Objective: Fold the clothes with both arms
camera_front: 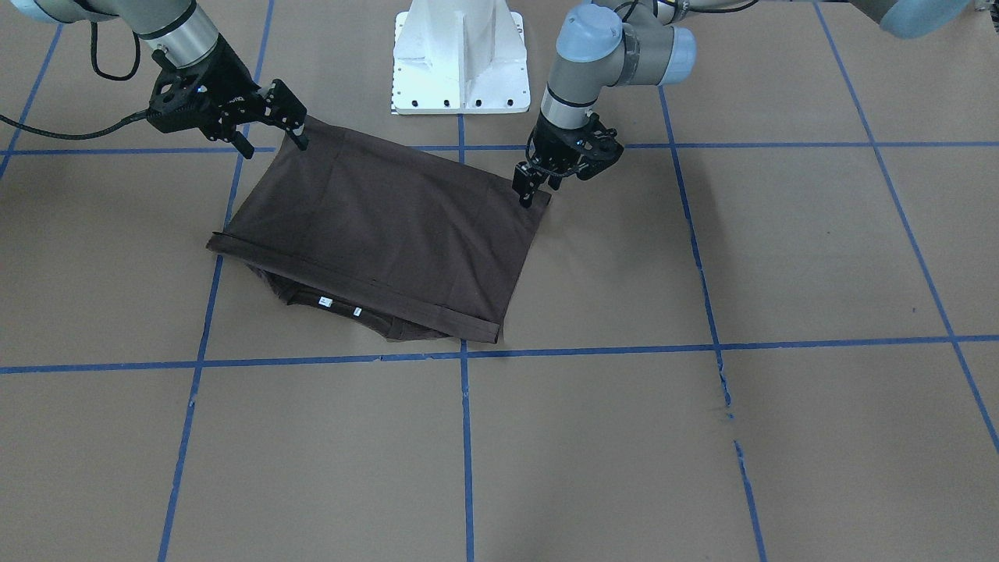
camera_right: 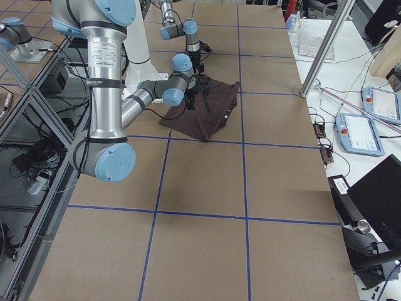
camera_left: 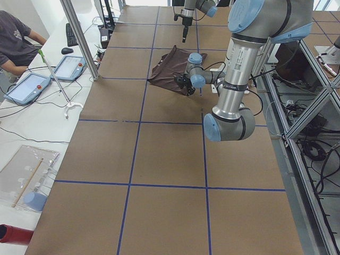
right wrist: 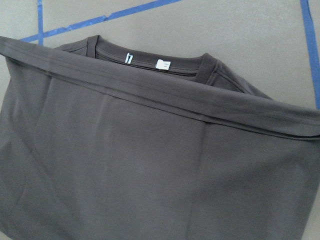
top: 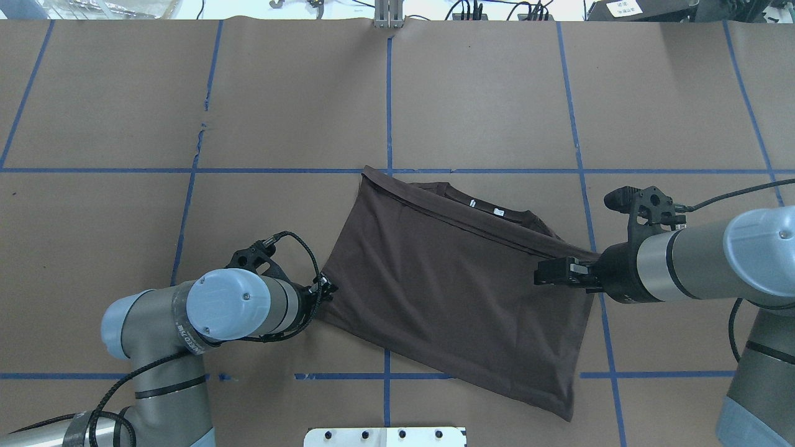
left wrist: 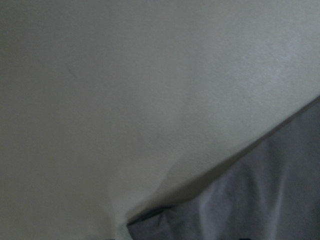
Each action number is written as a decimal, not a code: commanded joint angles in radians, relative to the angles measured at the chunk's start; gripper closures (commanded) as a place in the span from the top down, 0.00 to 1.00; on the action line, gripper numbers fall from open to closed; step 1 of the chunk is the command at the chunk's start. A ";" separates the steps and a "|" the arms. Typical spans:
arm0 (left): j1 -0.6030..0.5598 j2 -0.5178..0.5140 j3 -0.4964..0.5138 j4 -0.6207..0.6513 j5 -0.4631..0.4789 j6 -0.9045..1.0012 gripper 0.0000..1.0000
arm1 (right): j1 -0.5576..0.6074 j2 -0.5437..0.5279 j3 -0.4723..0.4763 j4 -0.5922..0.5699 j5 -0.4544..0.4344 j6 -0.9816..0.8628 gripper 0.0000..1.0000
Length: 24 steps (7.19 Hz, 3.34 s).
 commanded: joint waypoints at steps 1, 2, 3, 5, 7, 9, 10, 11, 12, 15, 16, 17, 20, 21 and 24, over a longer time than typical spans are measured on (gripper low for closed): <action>0.002 -0.006 -0.002 0.027 0.006 -0.017 0.37 | 0.000 0.000 0.000 0.000 -0.001 0.000 1.00; 0.002 -0.005 -0.009 0.030 0.009 -0.017 0.20 | 0.000 0.000 -0.001 0.000 -0.001 0.000 1.00; 0.004 -0.003 -0.009 0.032 0.025 -0.017 0.02 | 0.002 -0.001 0.000 -0.002 -0.001 0.000 1.00; 0.002 -0.002 -0.052 0.065 0.025 -0.014 0.00 | 0.002 -0.001 -0.001 -0.002 -0.001 0.000 1.00; -0.036 -0.014 -0.069 0.130 0.024 0.033 0.00 | 0.002 -0.001 -0.005 -0.002 -0.001 0.000 1.00; -0.119 -0.016 -0.019 0.123 0.027 0.160 0.00 | 0.002 -0.001 -0.005 -0.002 -0.001 0.000 1.00; -0.186 -0.043 0.035 0.115 0.025 0.251 0.00 | 0.002 -0.001 -0.008 -0.002 -0.002 0.001 1.00; -0.258 -0.087 0.134 0.054 0.025 0.330 0.00 | 0.002 -0.001 -0.011 -0.002 -0.012 0.001 1.00; -0.318 -0.126 0.258 -0.076 0.025 0.381 0.00 | 0.002 -0.001 -0.012 -0.002 -0.018 0.001 1.00; -0.409 -0.403 0.689 -0.318 0.025 0.594 0.00 | 0.002 0.000 -0.015 -0.002 -0.035 0.001 1.00; -0.410 -0.449 0.756 -0.380 0.027 0.636 0.00 | 0.000 0.000 -0.018 -0.002 -0.038 0.001 1.00; -0.411 -0.476 0.805 -0.432 0.045 0.650 0.00 | 0.002 0.000 -0.024 -0.002 -0.038 0.001 1.00; -0.414 -0.479 0.845 -0.473 0.071 0.675 1.00 | 0.000 0.031 -0.054 -0.003 -0.044 0.001 1.00; -0.441 -0.479 0.838 -0.470 0.064 0.728 1.00 | 0.000 0.049 -0.061 -0.015 -0.044 0.001 1.00; -0.483 -0.392 0.591 -0.245 -0.103 0.800 1.00 | -0.003 0.174 -0.151 -0.111 -0.042 -0.002 1.00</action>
